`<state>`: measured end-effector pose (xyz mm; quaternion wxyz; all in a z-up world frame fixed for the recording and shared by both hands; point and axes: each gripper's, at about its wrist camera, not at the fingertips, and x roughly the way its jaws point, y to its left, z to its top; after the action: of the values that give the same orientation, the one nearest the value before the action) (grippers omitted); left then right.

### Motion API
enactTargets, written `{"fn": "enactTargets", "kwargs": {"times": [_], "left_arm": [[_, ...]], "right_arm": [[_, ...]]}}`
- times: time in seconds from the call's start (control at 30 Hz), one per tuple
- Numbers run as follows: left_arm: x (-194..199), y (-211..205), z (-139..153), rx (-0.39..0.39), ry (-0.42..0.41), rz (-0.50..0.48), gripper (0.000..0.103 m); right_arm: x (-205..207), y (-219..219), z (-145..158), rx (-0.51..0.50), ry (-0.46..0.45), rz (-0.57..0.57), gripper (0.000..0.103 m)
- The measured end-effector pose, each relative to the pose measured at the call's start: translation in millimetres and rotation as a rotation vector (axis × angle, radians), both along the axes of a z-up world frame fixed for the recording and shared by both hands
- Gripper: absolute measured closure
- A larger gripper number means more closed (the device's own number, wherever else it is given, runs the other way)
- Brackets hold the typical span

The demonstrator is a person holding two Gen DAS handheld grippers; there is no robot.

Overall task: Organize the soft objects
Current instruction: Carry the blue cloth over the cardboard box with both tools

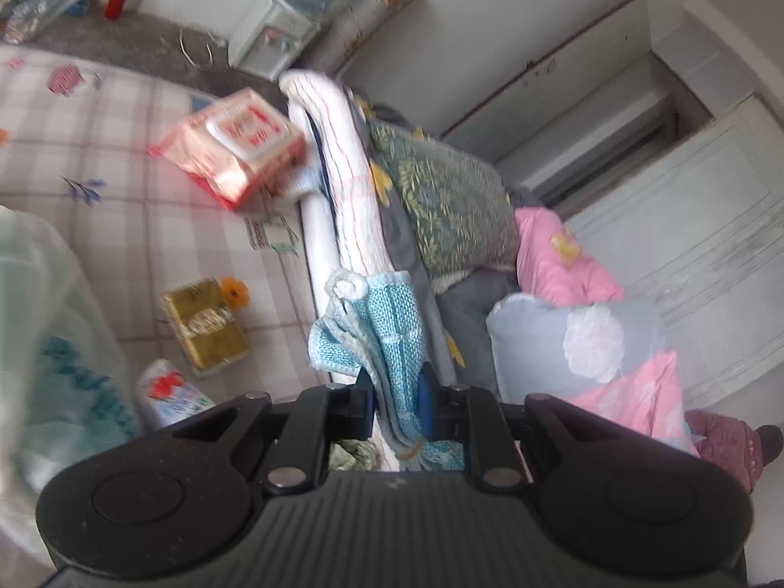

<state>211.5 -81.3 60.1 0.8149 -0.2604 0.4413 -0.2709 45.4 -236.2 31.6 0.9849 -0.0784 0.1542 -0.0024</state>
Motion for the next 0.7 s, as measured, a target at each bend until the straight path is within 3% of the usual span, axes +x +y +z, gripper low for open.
{"fn": "enactTargets", "kwargs": {"times": [0.27,0.47,0.6,0.7], "left_arm": [[-40,126,38,0.036,-0.109,0.216,0.085],[-76,244,43,0.11,-0.109,0.43,0.086],[-91,313,34,0.178,-0.059,0.567,0.087],[-99,354,27,0.26,-0.032,0.617,0.087]], "right_arm": [[-13,81,31,-0.012,-0.076,0.237,0.085],[-17,170,41,0.004,-0.065,0.488,0.082],[-26,226,41,0.037,-0.002,0.626,0.069],[-34,252,40,0.042,0.021,0.669,0.057]]}}
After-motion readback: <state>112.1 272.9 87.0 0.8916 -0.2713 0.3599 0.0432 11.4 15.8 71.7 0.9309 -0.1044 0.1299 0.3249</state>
